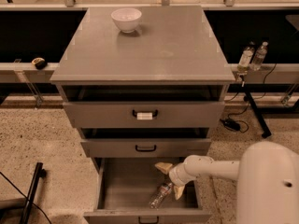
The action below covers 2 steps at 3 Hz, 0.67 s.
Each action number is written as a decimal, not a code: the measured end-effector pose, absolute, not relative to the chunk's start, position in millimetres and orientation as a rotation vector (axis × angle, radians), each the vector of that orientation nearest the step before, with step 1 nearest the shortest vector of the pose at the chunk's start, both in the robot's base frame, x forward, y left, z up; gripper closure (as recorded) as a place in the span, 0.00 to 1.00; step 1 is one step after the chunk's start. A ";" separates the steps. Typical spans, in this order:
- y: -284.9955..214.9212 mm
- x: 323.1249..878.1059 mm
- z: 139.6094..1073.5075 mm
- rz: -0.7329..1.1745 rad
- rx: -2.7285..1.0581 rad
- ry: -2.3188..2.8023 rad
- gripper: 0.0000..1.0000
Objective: Pick water bottle from bottom drawer and place on counter
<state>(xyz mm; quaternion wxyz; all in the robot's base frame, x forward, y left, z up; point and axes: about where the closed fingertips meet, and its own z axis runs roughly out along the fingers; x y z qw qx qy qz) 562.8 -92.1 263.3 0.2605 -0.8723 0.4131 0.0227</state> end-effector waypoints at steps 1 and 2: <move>-92.9 569.5 222.0 0.045 -2.455 1.098 0.00; -92.5 567.0 180.2 0.081 -2.499 1.084 0.00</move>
Offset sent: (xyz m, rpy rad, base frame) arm 0.0041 -0.0026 -0.1374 -0.1321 0.0776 0.1088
